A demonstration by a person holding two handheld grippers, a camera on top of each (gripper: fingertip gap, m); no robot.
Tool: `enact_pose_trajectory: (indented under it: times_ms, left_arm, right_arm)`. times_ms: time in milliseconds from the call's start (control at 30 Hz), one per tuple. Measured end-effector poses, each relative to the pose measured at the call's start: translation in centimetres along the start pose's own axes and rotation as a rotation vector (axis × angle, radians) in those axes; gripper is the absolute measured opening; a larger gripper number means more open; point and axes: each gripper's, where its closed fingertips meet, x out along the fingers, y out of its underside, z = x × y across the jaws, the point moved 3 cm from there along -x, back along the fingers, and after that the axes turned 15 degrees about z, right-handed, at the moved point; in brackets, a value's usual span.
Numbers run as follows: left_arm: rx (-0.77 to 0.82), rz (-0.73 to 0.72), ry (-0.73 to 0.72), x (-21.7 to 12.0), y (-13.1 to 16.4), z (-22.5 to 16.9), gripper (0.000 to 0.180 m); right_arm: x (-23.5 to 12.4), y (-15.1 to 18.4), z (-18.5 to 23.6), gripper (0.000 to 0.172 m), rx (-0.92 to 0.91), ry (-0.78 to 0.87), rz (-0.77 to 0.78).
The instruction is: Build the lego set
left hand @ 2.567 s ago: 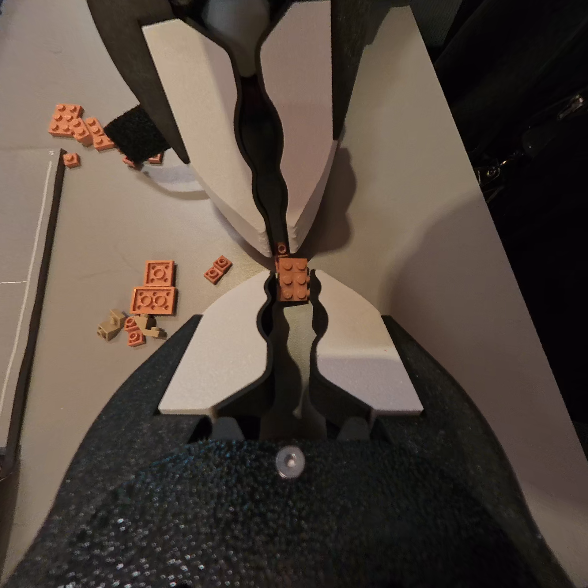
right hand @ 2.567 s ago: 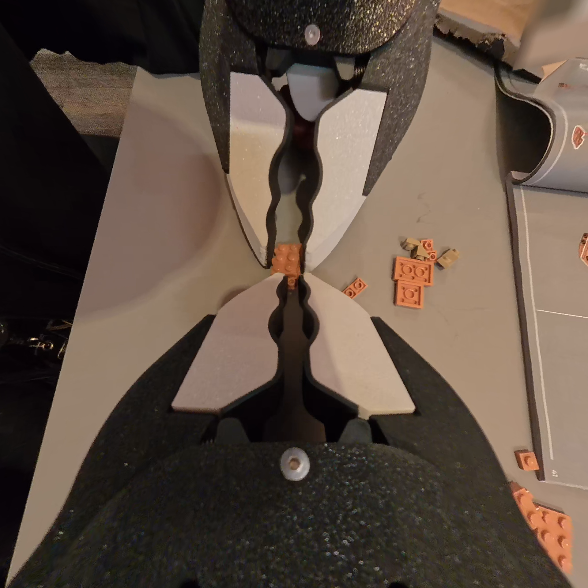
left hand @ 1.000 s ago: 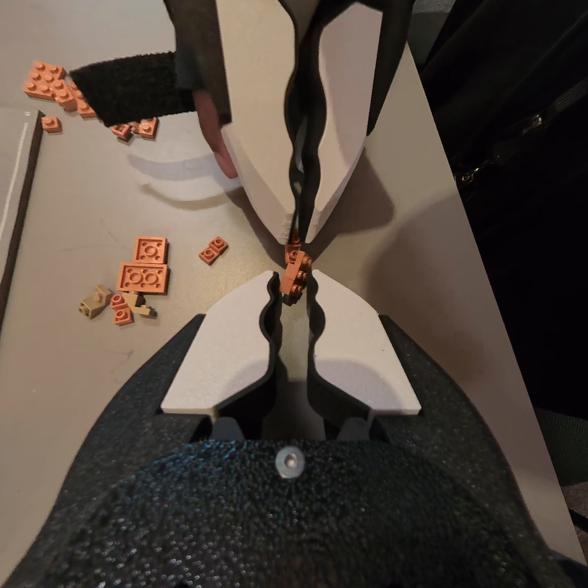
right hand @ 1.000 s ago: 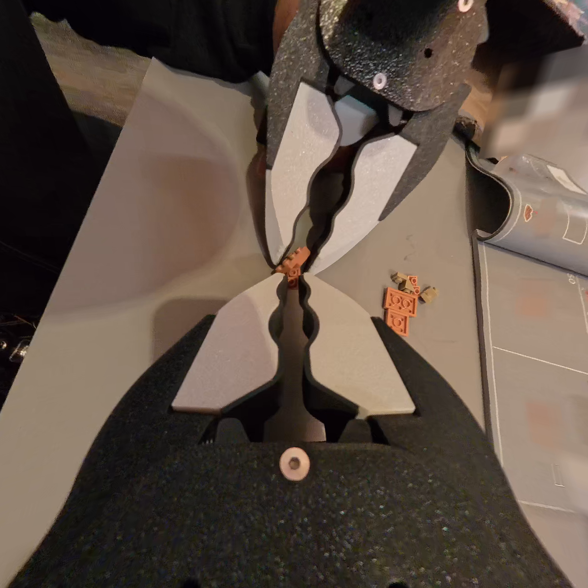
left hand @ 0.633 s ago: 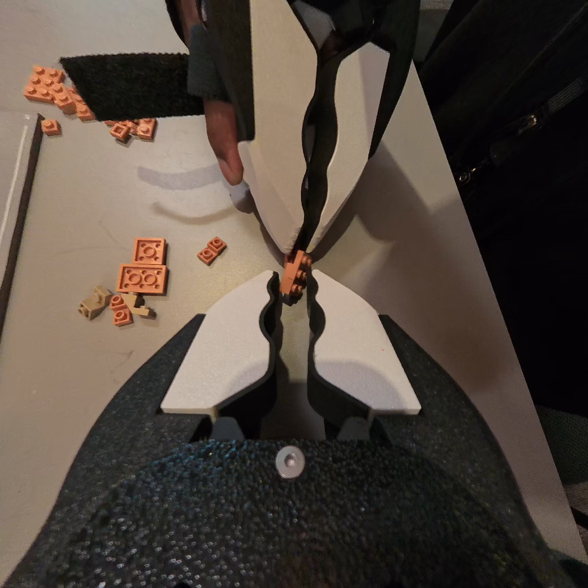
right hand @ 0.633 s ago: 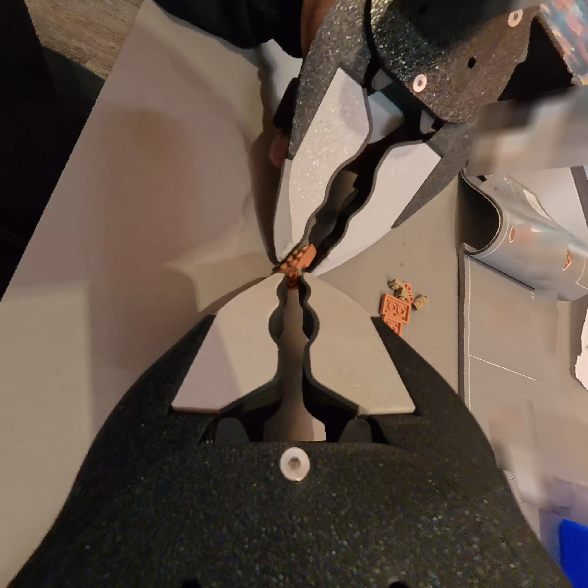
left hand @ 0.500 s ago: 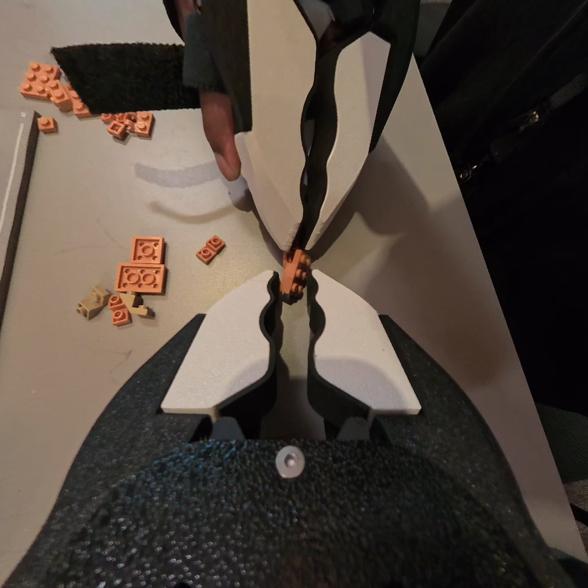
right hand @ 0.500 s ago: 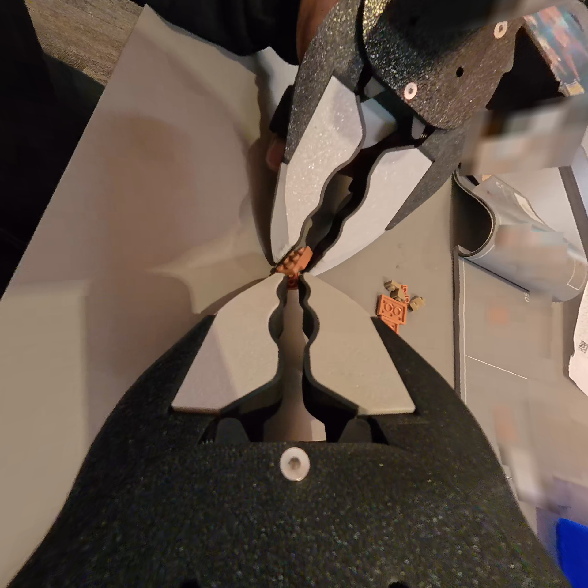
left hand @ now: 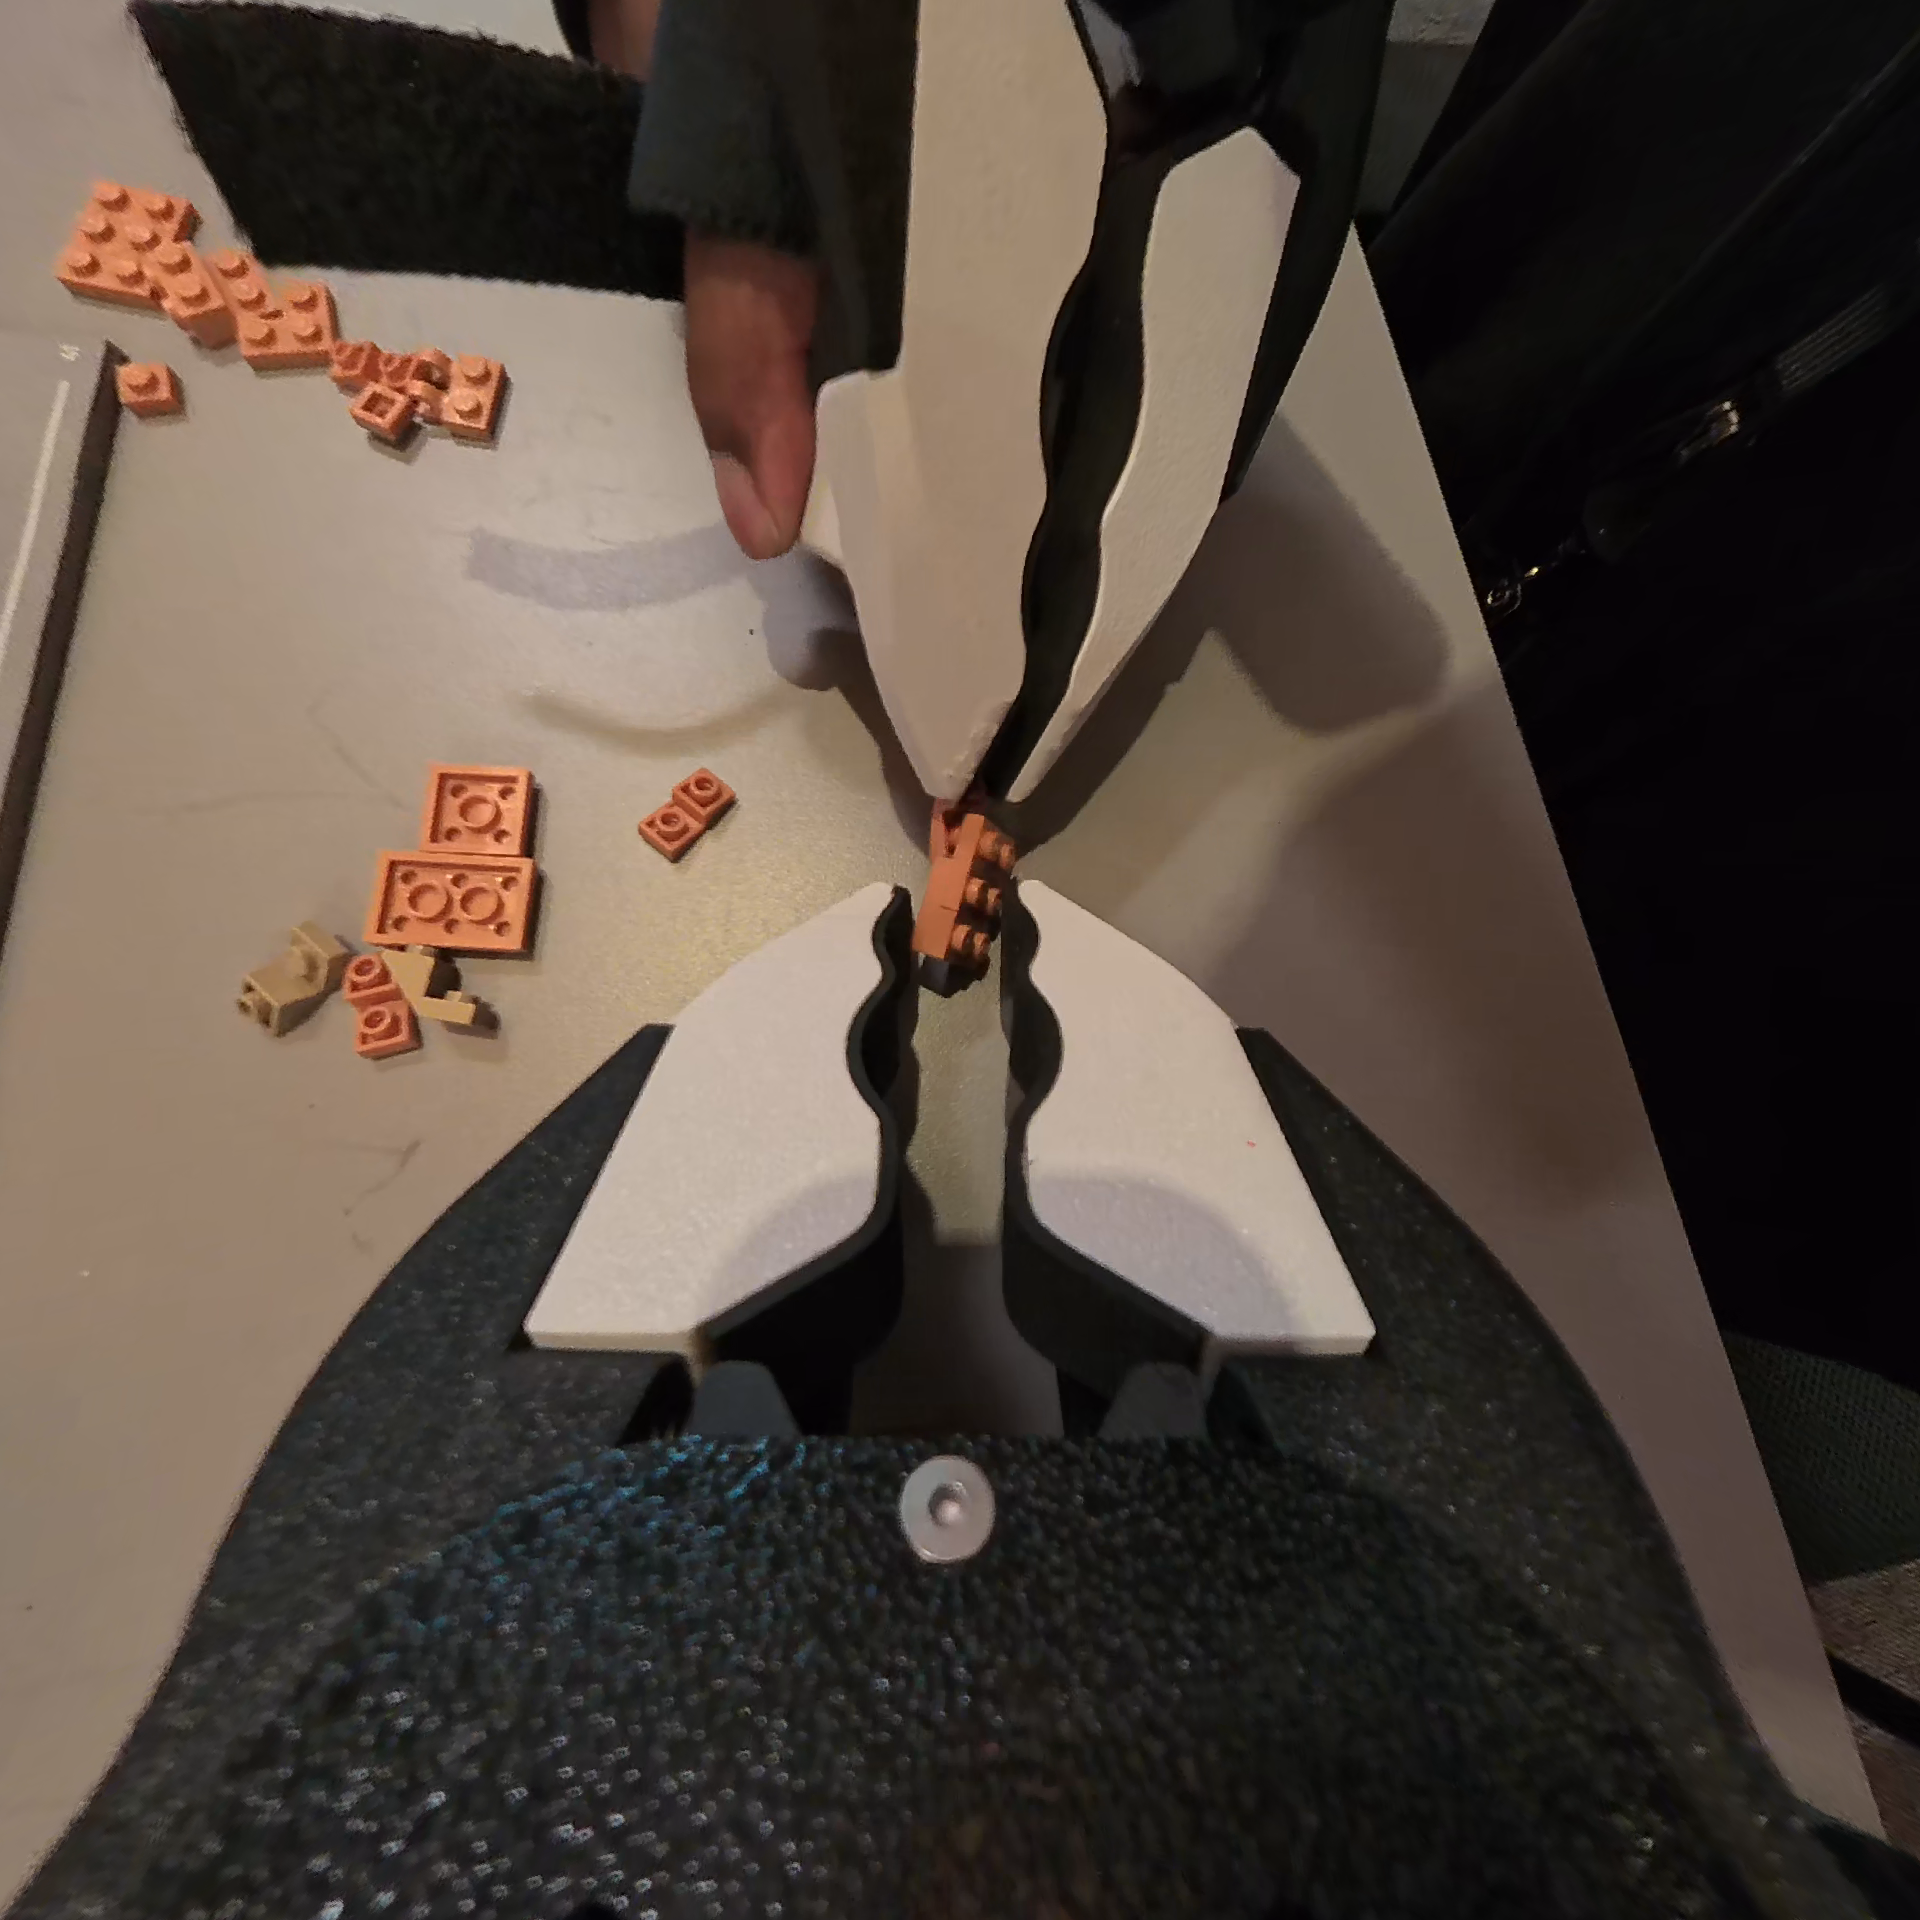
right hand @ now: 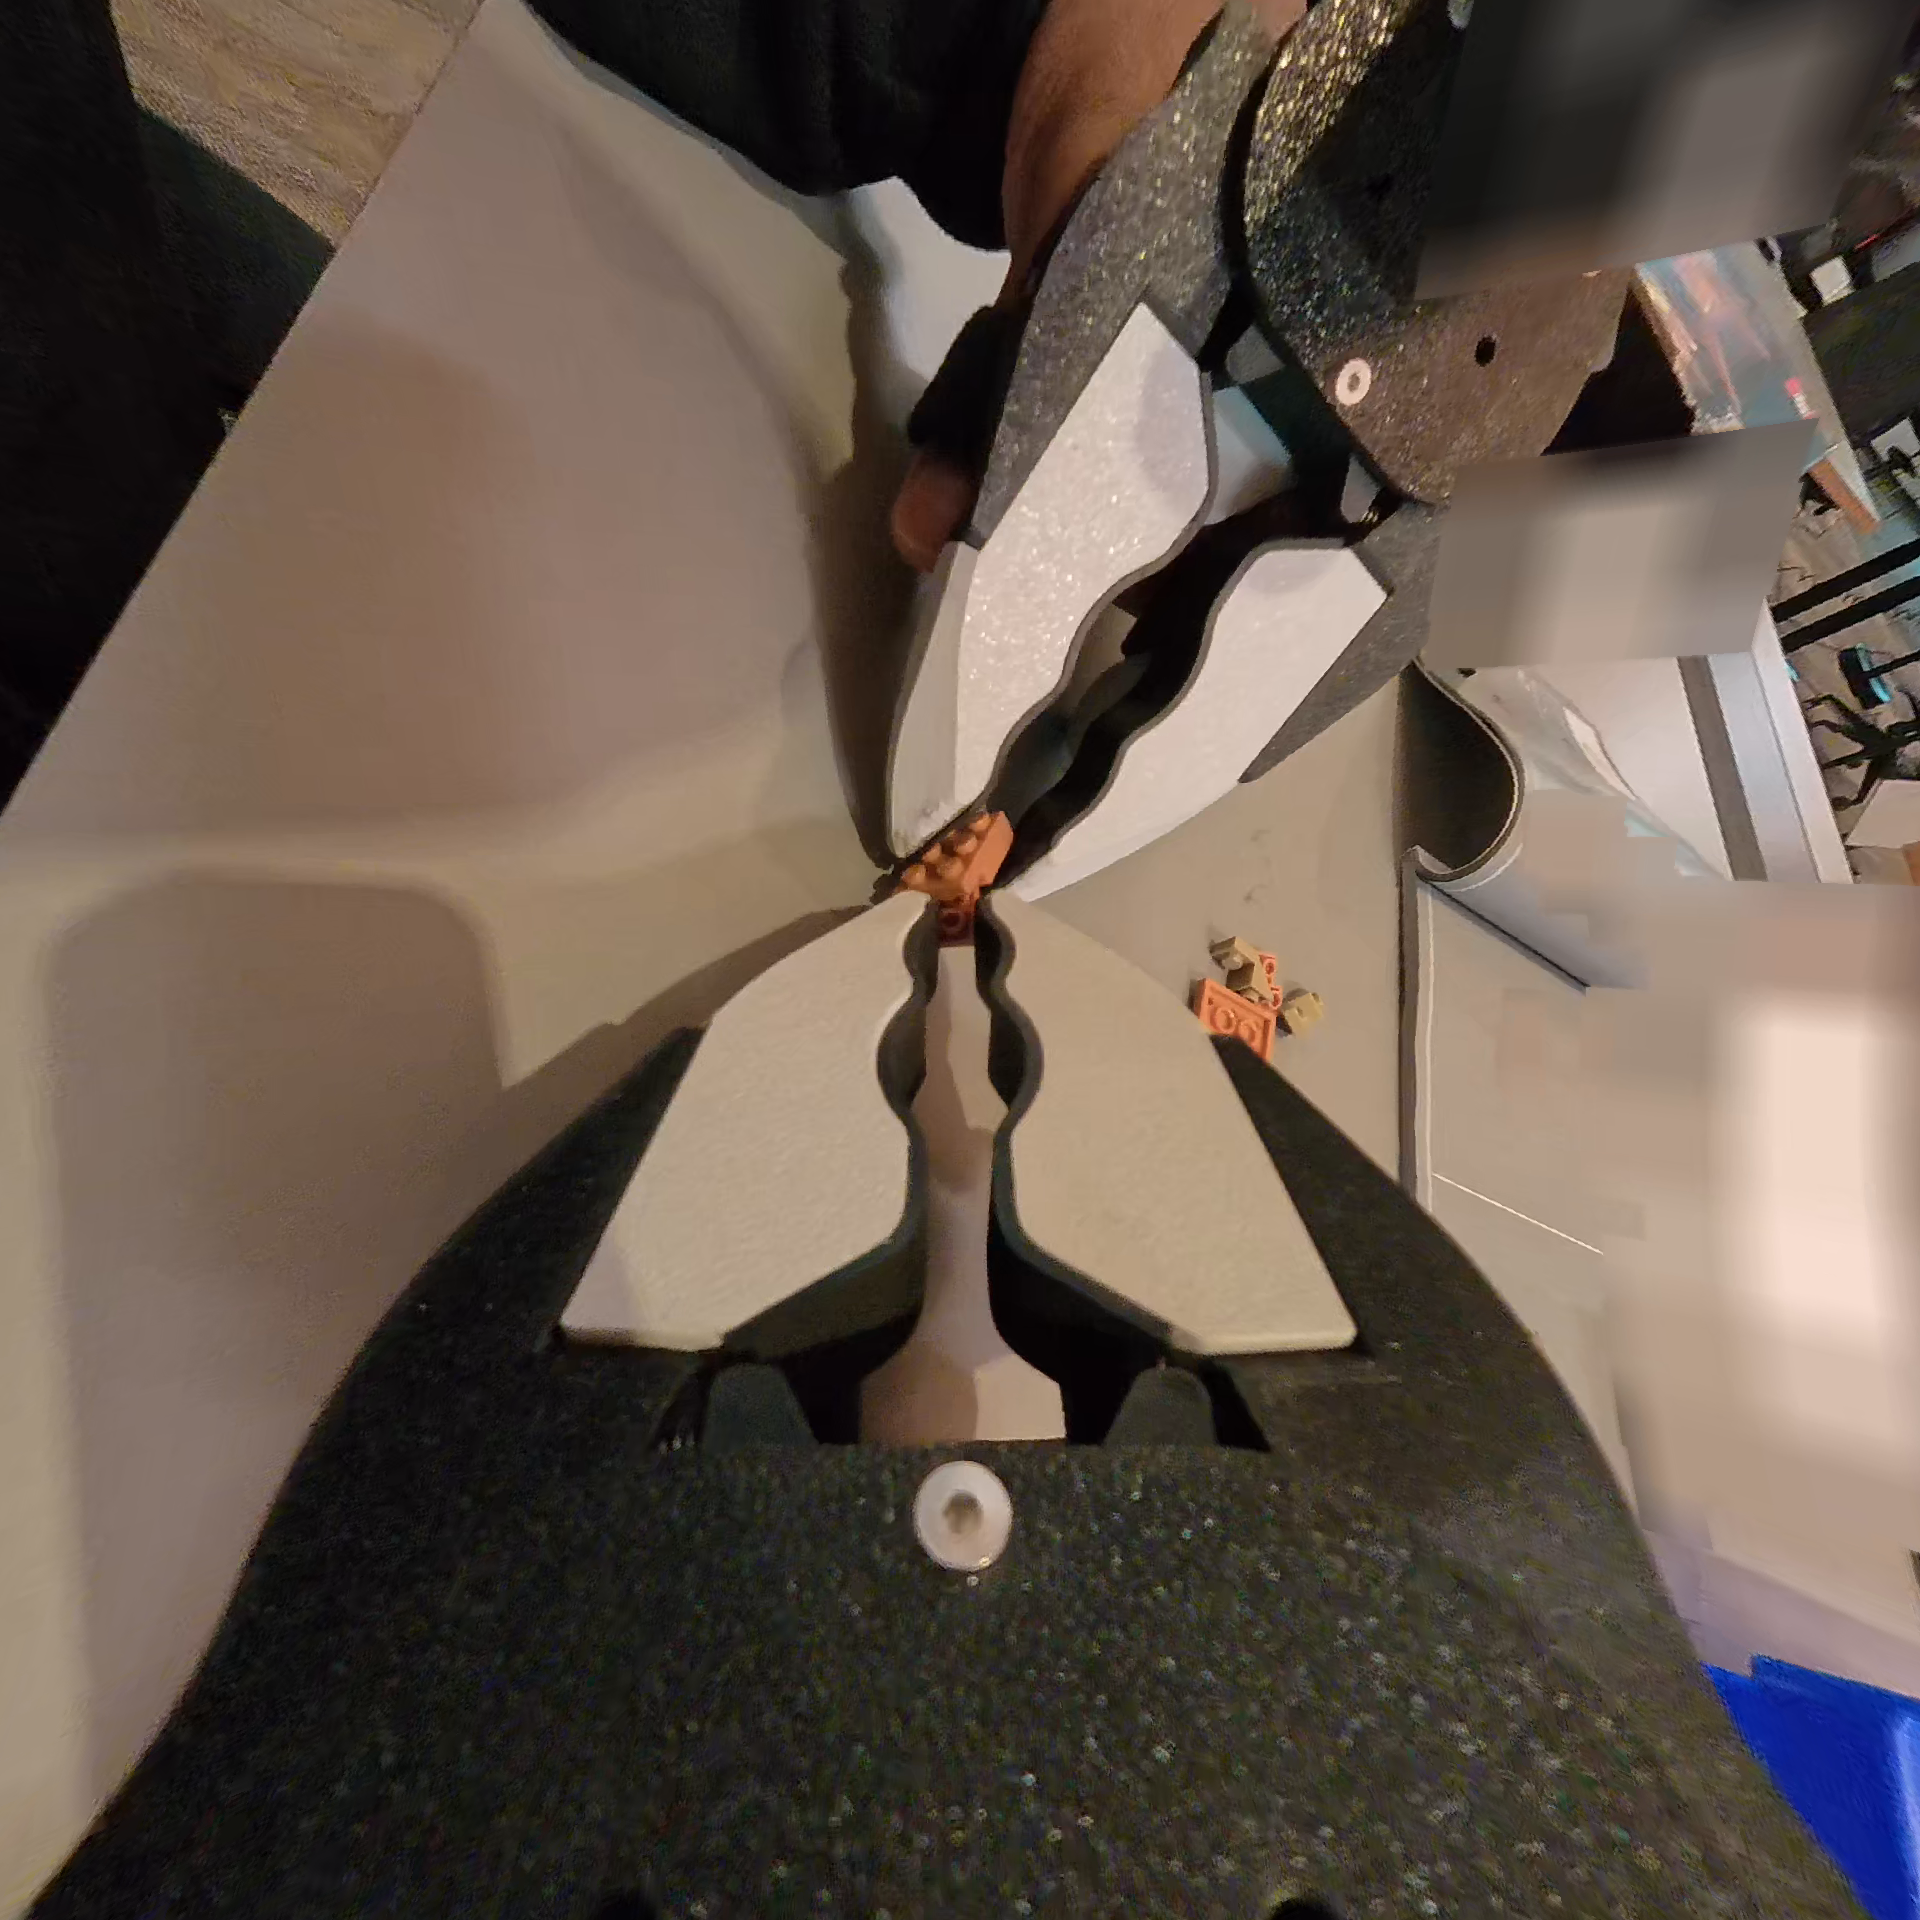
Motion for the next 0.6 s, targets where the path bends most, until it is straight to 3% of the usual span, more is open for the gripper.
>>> enact_pose_trajectory:
  times_ms: [600]
  left_arm:
    - [-0.056,-0.01,0.021,0.03,-0.21,0.16,0.013]
  right_arm:
    - [-0.13,-0.37,-0.06,0.004,-0.033,0.065,-0.016]
